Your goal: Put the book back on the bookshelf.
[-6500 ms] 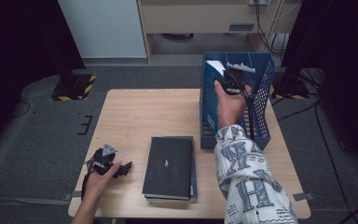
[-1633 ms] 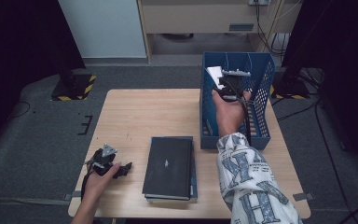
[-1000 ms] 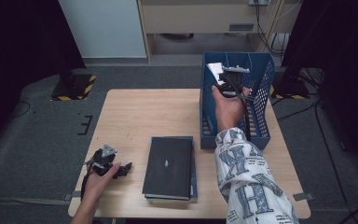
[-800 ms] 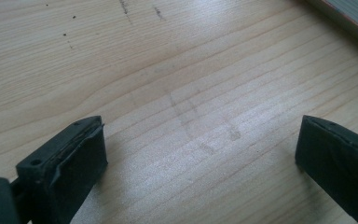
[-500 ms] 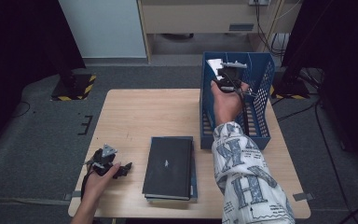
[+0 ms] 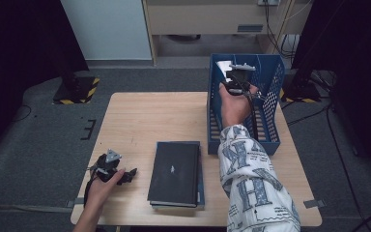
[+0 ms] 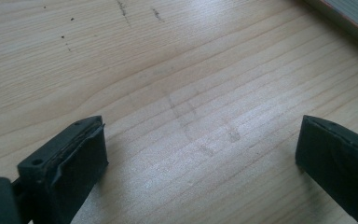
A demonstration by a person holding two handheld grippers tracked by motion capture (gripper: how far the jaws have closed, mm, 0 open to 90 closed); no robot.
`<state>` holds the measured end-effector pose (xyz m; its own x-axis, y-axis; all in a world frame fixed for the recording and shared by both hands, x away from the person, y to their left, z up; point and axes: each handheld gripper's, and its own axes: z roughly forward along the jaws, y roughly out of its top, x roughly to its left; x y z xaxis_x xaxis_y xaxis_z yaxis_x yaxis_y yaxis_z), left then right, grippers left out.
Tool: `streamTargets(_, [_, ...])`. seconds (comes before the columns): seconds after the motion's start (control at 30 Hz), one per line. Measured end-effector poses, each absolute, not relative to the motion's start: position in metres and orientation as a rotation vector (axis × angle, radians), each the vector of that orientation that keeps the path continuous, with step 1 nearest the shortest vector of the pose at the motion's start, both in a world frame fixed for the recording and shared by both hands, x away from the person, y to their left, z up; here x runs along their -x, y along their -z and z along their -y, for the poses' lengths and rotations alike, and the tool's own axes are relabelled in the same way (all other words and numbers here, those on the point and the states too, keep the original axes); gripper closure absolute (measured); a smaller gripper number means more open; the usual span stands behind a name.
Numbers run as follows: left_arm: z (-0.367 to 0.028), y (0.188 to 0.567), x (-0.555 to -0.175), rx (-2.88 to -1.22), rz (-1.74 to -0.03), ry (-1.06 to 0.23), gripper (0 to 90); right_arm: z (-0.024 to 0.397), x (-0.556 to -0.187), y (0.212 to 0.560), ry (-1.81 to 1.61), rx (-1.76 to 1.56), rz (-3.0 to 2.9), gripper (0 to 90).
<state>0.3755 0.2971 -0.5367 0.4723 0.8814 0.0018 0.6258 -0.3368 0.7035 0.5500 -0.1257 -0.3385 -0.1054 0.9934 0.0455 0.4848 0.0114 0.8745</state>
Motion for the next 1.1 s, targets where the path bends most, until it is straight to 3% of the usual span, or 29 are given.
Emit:
streamTargets(0.53, [-0.296,0.537,-0.376,-2.081,-1.244,-0.512,1.2,0.123,-0.539,0.353,-1.026,-1.523,-1.644,56.9])
streamTargets(0.73, [-0.296,0.537,-0.377,-2.081,-1.243,-0.514,1.2,0.120,-0.533,0.357,-1.058,-1.511,-1.684,44.5])
streamTargets(1.1, [-0.296,0.537,-0.377,-2.079,-1.242,-0.515,1.2,0.117,-0.517,0.346,-1.040,-1.402,-1.771,36.3])
